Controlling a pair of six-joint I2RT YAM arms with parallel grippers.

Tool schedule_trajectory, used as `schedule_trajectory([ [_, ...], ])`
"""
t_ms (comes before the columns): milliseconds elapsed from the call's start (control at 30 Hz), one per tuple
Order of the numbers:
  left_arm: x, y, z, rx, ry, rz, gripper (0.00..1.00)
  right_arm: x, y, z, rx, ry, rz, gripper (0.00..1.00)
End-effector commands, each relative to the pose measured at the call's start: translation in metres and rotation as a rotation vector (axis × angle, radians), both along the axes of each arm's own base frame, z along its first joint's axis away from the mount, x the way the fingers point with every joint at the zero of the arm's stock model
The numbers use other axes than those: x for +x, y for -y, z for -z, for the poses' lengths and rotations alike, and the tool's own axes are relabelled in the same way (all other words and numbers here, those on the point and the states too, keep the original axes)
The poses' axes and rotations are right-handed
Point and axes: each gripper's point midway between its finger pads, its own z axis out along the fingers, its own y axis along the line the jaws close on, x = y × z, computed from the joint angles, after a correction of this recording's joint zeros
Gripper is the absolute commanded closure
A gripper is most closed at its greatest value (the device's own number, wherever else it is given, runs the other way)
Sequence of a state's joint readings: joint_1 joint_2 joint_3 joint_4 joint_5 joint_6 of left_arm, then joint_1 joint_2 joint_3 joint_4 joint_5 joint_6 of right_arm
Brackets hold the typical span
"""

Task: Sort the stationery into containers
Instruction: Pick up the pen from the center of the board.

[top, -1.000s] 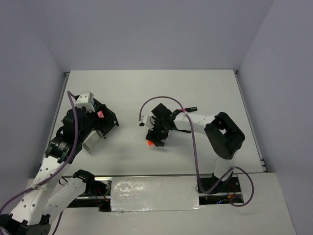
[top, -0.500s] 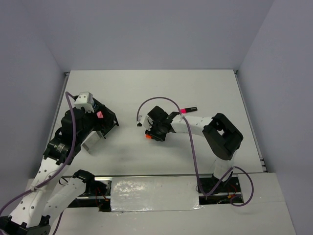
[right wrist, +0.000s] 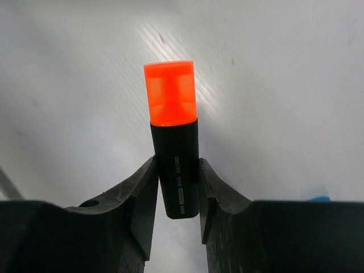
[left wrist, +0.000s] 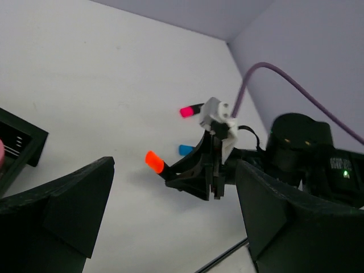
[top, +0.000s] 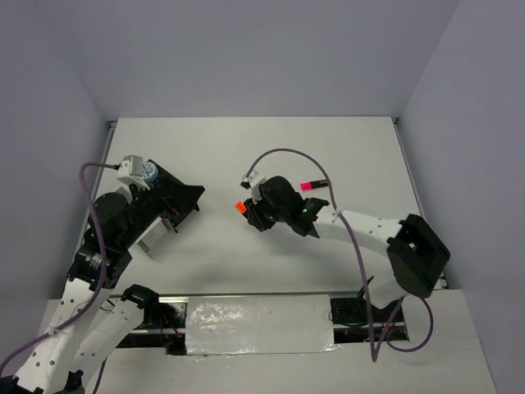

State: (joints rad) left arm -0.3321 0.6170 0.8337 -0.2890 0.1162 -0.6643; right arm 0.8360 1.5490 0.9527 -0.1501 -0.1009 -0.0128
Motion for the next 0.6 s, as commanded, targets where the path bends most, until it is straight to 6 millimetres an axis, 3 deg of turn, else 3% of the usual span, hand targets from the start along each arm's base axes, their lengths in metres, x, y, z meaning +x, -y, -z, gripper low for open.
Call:
schedule_trajectory([
  [0,0.001,0.007,-0.028,-0.261,0.036,-0.023,0.01,-0.007,-0.048,-0.097,0.394,0.124,0.107,1.0],
  [167,0.009,0.014,-0.032,-0.314,0.016,-0.008,0.01,-0.023,-0.07,-0.14,0.509,0.128,0.158,1.0],
  [333,0.013,0.018,-0.024,-0.302,-0.018,0.001,0.01,-0.035,-0.076,-0.176,0.601,0.173,0.149,1.0],
  [567,0.019,0.03,-0.002,-0.279,-0.079,0.044,0.09,-0.031,-0.08,-0.19,0.619,0.207,0.159,1.0],
])
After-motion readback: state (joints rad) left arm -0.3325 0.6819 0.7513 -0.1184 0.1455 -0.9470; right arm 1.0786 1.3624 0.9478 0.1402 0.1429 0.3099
